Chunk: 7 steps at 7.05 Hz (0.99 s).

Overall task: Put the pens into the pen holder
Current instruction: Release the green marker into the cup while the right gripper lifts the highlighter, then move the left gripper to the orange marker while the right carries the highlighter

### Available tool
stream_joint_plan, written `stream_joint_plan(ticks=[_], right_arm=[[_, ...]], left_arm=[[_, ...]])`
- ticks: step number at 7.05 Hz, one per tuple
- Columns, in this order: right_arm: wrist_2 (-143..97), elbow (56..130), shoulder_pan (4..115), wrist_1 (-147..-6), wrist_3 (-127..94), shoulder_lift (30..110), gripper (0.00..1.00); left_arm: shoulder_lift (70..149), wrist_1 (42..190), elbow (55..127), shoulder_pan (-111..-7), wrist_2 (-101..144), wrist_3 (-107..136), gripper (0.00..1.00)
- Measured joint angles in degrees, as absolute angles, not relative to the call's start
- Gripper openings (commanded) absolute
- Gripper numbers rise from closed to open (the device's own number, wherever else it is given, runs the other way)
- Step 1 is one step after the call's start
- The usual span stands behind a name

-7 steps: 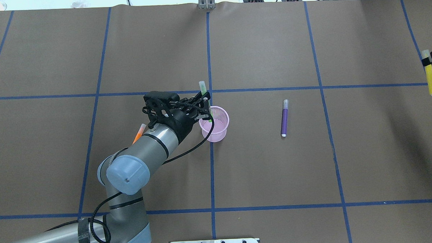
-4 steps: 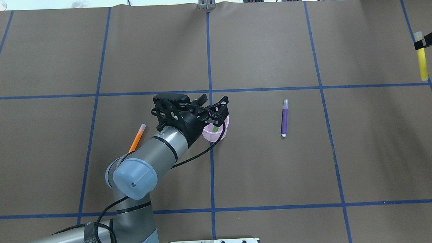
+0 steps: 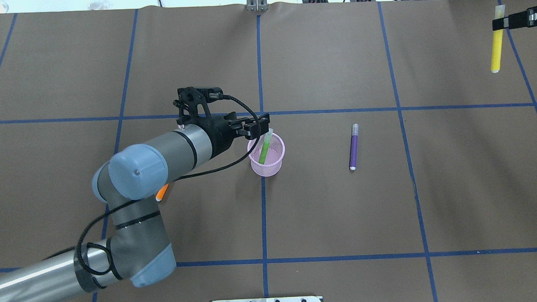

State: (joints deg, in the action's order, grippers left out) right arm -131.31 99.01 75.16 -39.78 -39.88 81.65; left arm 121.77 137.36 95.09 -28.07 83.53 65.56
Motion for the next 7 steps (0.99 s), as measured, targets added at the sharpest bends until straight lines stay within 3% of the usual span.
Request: stream_joint_plan(ticks=[3, 7], right_arm=[[-124.1, 102.7, 68.3, -33.5, -45.1, 80.9, 0.00], [-103.9, 104.4, 48.1, -24.6, -50.2, 79.7, 0.00]], left_arm=[[119.5, 117.3, 100.3, -40.8, 108.9, 63.8, 0.94], [116.3, 111.9, 98.6, -42.0, 112.4, 54.5, 0.92]])
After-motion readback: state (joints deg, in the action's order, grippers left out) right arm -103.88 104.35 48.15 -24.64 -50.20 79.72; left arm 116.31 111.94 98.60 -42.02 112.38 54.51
